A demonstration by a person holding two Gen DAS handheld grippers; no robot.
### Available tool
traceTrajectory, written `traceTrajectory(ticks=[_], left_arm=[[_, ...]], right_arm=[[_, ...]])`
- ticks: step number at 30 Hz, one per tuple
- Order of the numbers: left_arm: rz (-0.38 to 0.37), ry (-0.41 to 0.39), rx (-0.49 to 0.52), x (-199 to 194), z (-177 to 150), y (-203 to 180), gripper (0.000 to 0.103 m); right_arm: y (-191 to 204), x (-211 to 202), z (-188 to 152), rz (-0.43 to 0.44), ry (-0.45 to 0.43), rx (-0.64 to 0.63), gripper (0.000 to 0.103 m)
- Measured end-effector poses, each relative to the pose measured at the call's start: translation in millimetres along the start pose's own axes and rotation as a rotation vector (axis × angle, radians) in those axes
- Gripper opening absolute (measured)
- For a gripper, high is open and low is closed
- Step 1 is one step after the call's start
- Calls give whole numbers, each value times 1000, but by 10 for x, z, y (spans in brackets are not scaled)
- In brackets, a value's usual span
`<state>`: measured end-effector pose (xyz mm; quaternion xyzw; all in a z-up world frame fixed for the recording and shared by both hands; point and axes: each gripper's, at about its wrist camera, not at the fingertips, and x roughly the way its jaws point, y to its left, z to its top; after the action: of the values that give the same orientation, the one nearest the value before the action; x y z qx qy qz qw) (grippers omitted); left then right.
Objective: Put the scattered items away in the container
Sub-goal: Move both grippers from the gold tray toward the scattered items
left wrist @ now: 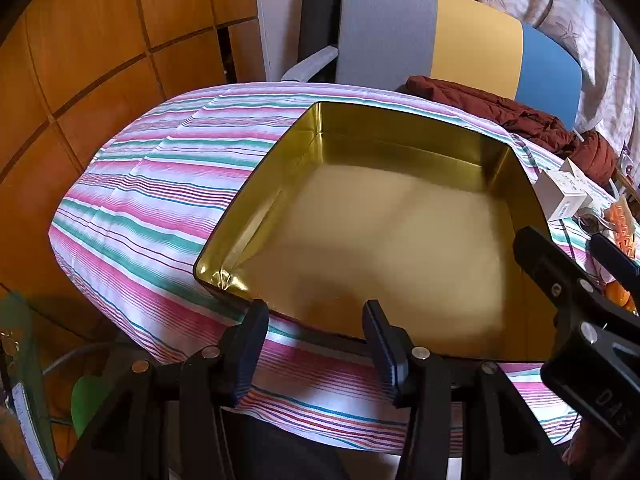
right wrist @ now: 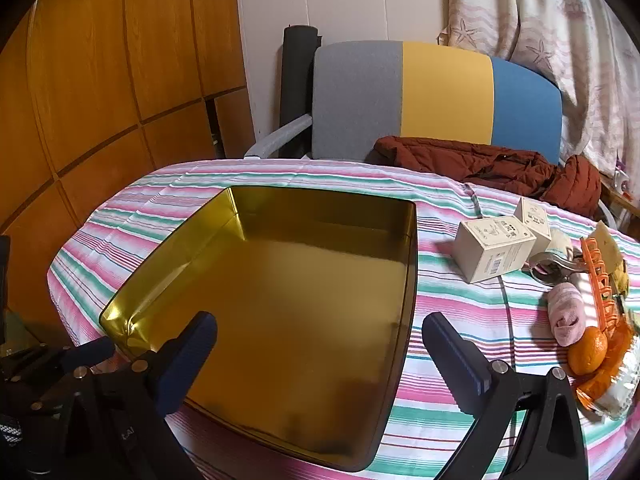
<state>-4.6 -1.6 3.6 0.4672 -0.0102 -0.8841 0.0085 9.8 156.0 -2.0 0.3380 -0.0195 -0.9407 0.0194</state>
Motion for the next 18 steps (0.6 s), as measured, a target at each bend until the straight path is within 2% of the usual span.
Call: traceTrajectory(ticks=[11, 18], left_arm=[[1, -13, 15, -19, -1, -71, 49], [-24, -33, 54, -51, -24, -231, 49]], right_arm=[[-213, -52, -31, -38, -9, 68, 103], [-370, -138, -95, -44, -20, 74, 103]])
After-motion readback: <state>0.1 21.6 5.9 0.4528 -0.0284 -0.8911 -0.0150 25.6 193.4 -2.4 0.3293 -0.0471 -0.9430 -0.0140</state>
